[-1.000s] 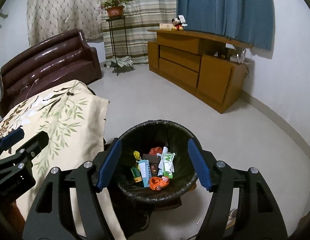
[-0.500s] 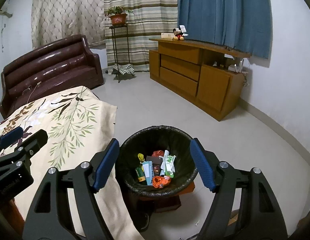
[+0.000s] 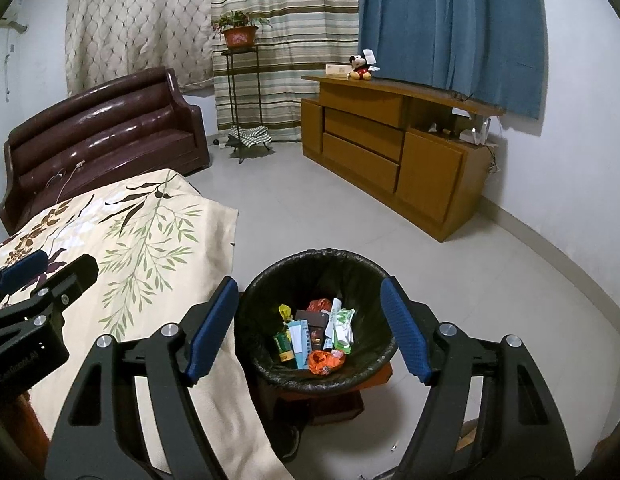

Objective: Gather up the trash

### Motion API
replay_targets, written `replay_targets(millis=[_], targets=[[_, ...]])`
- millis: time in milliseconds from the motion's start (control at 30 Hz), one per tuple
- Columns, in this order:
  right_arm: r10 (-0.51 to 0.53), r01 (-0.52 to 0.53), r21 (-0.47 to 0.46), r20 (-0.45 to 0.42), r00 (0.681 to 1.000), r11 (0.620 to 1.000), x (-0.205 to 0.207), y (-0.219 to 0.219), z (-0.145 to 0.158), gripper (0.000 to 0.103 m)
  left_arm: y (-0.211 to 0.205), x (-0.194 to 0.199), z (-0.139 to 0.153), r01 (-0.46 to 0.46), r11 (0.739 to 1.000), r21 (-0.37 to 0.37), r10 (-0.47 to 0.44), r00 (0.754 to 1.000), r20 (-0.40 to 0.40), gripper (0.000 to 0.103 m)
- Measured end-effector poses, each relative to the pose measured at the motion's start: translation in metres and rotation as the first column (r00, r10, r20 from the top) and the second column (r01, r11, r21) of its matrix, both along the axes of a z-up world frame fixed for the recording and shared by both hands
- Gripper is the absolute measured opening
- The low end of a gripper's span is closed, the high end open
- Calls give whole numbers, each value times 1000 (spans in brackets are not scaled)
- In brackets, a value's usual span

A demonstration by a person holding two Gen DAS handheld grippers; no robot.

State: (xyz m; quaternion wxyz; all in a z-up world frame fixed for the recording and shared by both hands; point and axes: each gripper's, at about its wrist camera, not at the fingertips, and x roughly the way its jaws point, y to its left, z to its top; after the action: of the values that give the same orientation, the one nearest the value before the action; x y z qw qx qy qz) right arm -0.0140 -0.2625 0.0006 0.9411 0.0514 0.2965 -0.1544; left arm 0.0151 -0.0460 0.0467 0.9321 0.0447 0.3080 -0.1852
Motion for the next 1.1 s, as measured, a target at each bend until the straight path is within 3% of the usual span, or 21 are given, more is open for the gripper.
replay_targets(millis=[1100], targets=[[0, 0, -1, -2, 1000, 1000, 0, 0, -1, 72, -2, 2, -2, -16, 1000, -7, 16, 1000, 11, 77]])
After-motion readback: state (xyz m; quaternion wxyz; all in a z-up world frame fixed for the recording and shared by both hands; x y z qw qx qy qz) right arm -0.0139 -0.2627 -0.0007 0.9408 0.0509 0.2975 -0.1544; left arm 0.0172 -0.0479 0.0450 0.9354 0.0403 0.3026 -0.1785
